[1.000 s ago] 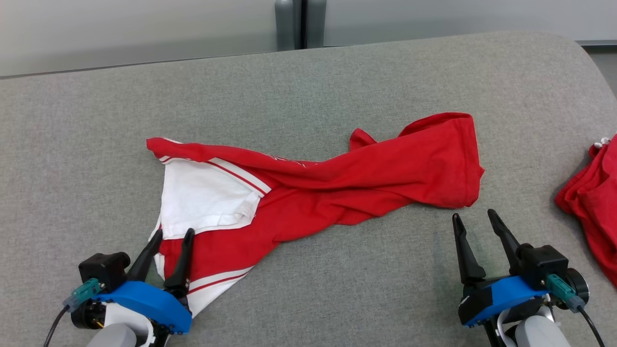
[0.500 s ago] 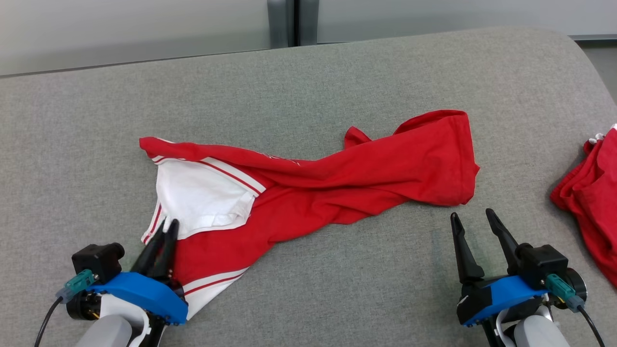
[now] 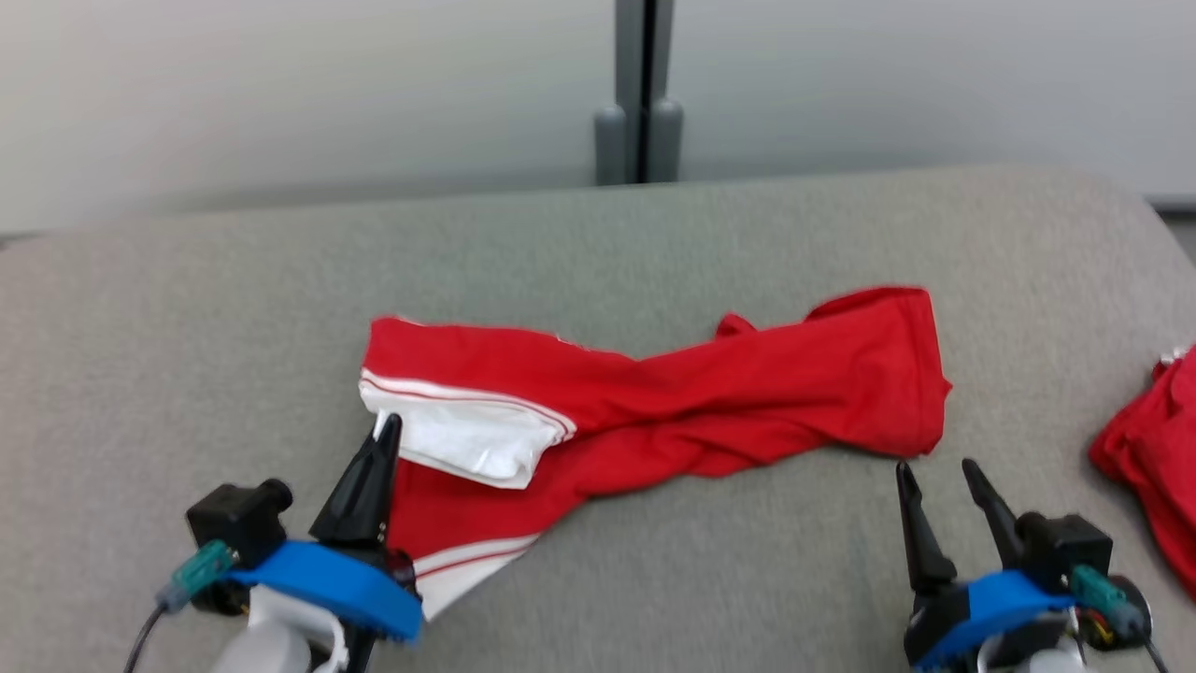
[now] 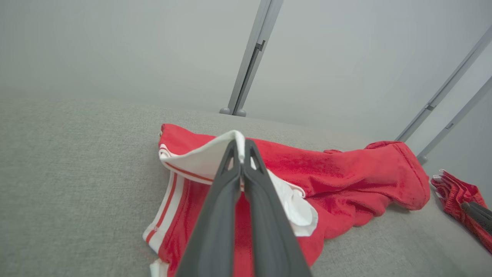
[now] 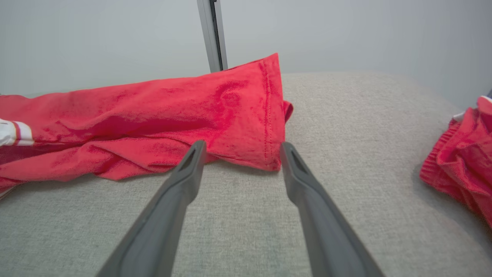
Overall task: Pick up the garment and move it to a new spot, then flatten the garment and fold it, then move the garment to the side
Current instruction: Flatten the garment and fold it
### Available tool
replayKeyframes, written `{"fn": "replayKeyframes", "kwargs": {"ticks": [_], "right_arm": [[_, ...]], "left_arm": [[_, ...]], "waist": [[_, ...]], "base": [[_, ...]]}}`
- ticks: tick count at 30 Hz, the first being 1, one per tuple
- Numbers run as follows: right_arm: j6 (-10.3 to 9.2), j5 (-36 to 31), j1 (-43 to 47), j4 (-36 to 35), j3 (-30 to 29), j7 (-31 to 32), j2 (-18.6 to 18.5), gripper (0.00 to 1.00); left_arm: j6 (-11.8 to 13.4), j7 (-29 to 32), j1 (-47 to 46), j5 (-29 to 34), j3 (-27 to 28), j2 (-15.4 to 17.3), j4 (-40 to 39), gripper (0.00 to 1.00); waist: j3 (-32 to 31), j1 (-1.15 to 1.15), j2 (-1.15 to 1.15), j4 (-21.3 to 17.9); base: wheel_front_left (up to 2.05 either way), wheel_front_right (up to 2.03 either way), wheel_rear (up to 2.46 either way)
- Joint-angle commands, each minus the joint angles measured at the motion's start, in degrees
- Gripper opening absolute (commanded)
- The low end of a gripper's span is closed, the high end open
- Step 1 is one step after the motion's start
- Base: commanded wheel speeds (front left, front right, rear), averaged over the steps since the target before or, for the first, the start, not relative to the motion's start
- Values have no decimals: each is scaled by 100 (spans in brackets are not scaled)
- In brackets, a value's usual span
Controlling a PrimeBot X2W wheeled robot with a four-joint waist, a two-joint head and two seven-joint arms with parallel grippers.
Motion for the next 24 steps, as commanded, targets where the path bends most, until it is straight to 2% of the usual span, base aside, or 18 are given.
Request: {"fn": "replayKeyframes", "kwargs": {"ticks": [1, 10, 16, 22, 23, 24], "right_arm": [[0, 12, 120, 59, -43, -19, -25, 100], [0, 39, 354, 408, -310, -18, -24, 100], [0, -66, 519, 493, -523, -18, -27, 100], [0, -173, 548, 596, -522, -18, -25, 100], [0, -159, 540, 619, -486, -18, -24, 100], [0, -178, 532, 634, -436, -19, -25, 100]], "left_arm": [[-7, -16, 175, 60, 8, -56, -24, 0], [-7, -16, 1132, 357, 466, -396, 209, 0], [-7, -16, 1642, 564, 937, -463, 328, 0], [-7, -16, 1769, 656, 945, -500, 438, 0], [-7, -16, 1753, 663, 928, -520, 463, 22], [-7, -16, 1729, 637, 912, -559, 492, 71]], "waist": [[-169, 0, -1, 11], [-851, 0, -1, 340], [-960, 0, -1, 554], [-901, 0, -1, 678], [-885, 0, -1, 686], [-861, 0, -1, 692]], "base": [[0, 0, 0], [0, 0, 0], [0, 0, 0], [0, 0, 0], [0, 0, 0], [0, 0, 0]]}}
